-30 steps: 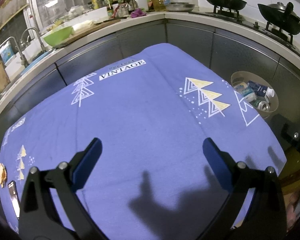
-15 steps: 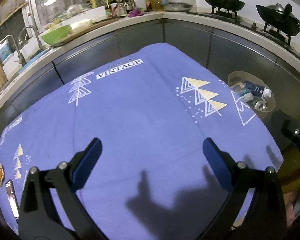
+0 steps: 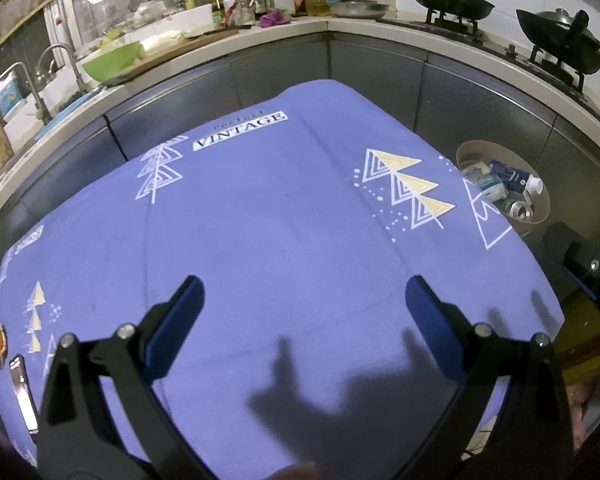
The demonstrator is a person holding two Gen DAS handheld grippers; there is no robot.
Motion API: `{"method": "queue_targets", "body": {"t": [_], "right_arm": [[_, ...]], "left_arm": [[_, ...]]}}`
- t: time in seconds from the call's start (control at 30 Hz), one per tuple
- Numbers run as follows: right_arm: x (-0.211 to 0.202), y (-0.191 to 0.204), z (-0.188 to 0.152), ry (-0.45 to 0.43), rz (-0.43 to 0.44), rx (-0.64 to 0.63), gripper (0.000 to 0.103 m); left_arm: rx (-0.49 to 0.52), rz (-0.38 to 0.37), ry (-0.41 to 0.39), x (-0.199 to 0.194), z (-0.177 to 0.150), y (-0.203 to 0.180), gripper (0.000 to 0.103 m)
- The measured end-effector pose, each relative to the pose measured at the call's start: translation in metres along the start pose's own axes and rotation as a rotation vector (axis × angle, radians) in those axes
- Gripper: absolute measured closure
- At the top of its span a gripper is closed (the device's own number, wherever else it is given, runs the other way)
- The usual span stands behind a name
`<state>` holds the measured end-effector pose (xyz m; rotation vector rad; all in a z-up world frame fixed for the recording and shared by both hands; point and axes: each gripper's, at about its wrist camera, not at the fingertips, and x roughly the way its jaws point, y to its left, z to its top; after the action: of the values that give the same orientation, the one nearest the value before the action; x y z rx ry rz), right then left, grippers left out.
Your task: Collect trash
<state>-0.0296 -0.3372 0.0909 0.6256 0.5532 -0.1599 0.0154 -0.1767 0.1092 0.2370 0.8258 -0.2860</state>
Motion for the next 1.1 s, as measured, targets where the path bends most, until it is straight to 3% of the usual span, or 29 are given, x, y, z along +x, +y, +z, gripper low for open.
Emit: {"method": "queue_targets", "body": {"t": [0.23,0.6,0.9,1.1], "right_arm": [[0.0,0.0,0.0,0.0,0.0,-0.002,0.014],[0.0,0.001,0.0,-0.002,0.0,-0.003,0.014],[0.0,0.004,0.0,-0.003,0.003,-0.008,0.013],[0.001,0.006,0.0,0.001,0.004,-0.01,0.014]], "left_arm": [[0.001,-0.02,0.007,-0.001,-0.001,0.0,0.006],[-0.039,-0.043,-0.045,-0.012,0.001,0.009,0.006],[-0.06,0.028,-0.024,-0.008,0.001,0.01,0.006],[-0.062,0.02,0.002,-0.005,0.001,0.012,0.006]]}}
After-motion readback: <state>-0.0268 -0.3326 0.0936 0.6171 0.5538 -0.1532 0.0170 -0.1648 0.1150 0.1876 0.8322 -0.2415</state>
